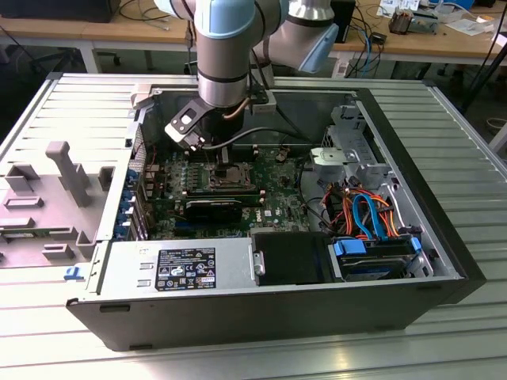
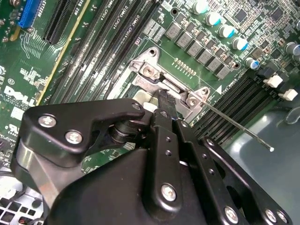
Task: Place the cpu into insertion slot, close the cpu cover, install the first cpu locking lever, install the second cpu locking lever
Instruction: 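Close the cpu cover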
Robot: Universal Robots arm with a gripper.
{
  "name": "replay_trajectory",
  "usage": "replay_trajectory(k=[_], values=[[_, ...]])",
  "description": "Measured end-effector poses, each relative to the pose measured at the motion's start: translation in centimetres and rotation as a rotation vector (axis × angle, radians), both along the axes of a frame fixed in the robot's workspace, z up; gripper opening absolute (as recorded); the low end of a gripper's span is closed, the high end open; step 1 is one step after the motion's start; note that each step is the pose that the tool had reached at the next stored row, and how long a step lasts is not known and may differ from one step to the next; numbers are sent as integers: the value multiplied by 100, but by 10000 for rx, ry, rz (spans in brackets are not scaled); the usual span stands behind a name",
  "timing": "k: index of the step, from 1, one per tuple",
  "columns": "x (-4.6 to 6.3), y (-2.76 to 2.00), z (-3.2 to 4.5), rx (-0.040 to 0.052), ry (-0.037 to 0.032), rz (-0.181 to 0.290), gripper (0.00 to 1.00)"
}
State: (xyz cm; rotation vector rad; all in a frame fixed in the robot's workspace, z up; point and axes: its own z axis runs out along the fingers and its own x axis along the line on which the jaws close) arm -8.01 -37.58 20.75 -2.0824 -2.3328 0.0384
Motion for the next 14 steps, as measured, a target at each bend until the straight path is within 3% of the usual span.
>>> replay_trajectory(k=[4, 9, 14], values=[[26, -1, 62, -9, 13, 2, 11], [185, -2, 66, -10, 121, 1, 11], [250, -2, 169, 2, 144, -1, 11]])
